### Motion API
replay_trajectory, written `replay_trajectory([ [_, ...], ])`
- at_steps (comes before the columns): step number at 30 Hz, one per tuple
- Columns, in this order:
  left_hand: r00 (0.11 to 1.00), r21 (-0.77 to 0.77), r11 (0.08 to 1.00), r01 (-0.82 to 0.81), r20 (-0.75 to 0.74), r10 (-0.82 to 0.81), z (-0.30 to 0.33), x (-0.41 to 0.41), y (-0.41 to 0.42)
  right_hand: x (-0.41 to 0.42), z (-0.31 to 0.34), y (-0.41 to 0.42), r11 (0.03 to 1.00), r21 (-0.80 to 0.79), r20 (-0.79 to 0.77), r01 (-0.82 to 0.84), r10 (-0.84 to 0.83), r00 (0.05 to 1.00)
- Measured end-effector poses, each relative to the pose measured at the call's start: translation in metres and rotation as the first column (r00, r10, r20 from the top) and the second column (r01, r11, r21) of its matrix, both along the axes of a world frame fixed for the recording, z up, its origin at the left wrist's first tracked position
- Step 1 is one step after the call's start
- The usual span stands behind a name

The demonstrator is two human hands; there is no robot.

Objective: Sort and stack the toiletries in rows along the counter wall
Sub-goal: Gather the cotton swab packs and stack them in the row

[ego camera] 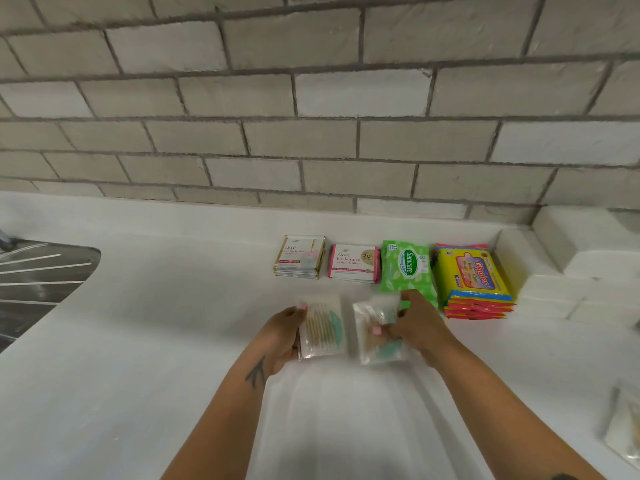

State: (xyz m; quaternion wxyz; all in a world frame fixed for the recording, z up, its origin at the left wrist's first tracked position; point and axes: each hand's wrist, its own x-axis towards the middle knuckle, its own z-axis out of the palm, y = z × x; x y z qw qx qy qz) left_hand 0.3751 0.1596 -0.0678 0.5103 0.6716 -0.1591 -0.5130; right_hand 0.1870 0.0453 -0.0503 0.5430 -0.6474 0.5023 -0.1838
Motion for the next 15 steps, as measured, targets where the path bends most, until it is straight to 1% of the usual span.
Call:
replay_trajectory([
  [1, 1.0, -0.013, 1.0, -0.003, -0.02, 0.003, 0.002, -0.001, 0.0, 0.004, 0.002, 0.001, 0.999, 0.047, 0.121, 0.001, -0.007, 0.993],
  [2, 0.999, -0.023, 1.0, 0.003, -0.039, -0.004, 0.002, -0.003, -0.001, 0.009, 0.005, 0.003, 0.997, 0.073, 0.195, -0.019, 0.004, 0.981],
  [3, 0.998, -0.046, 0.999, 0.019, -0.066, -0.022, 0.003, -0.005, -0.002, 0.016, 0.006, 0.006, 0.997, 0.068, 0.22, -0.045, 0.029, 0.975],
  [5, 0.991, -0.102, 0.992, 0.077, -0.102, -0.088, 0.007, -0.009, -0.004, 0.03, 0.004, 0.01, 0.997, -0.029, 0.175, -0.073, 0.077, 0.982],
  [6, 0.989, -0.12, 0.987, 0.109, -0.086, -0.12, 0.009, -0.013, -0.004, 0.037, 0.002, 0.011, 0.992, -0.096, 0.117, -0.083, 0.094, 0.989],
  [8, 0.982, -0.171, 0.967, 0.188, 0.0, -0.191, 0.009, -0.016, -0.003, 0.046, 0.0, 0.015, 0.97, -0.221, 0.005, -0.1, 0.104, 0.995],
  [9, 0.974, -0.209, 0.951, 0.228, 0.06, -0.221, 0.007, -0.016, -0.003, 0.049, 0.0, 0.017, 0.959, -0.267, -0.026, -0.095, 0.091, 0.995],
  [11, 0.957, -0.279, 0.919, 0.278, 0.158, -0.242, -0.002, -0.013, -0.003, 0.053, 0.001, 0.021, 0.943, -0.323, -0.025, -0.08, 0.076, 0.997],
  [12, 0.957, -0.3, 0.915, 0.272, 0.186, -0.223, -0.006, -0.012, -0.004, 0.054, 0.002, 0.022, 0.941, -0.334, 0.002, -0.057, 0.062, 0.998],
  [15, 0.971, -0.357, 0.919, 0.165, 0.224, -0.087, -0.013, -0.011, -0.008, 0.056, 0.002, 0.025, 0.934, -0.357, 0.074, 0.029, -0.002, 0.997],
])
